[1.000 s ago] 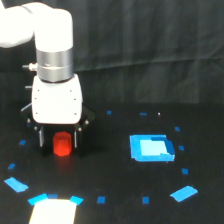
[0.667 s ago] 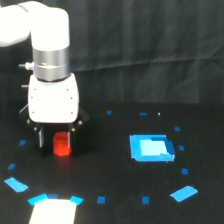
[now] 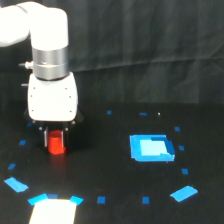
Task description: Pick up the red object from the table
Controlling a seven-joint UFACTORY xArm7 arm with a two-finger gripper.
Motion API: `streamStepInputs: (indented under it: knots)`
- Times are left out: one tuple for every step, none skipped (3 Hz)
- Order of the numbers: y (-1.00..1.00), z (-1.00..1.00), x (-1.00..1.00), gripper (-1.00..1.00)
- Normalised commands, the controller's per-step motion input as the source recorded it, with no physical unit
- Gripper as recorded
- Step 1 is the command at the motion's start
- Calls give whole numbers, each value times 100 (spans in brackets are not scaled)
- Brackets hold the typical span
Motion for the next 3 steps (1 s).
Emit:
streamStepInputs:
  knots:
    - [4, 100, 27, -64]
    - [22, 100, 15, -95]
    - [36, 100, 19, -100]
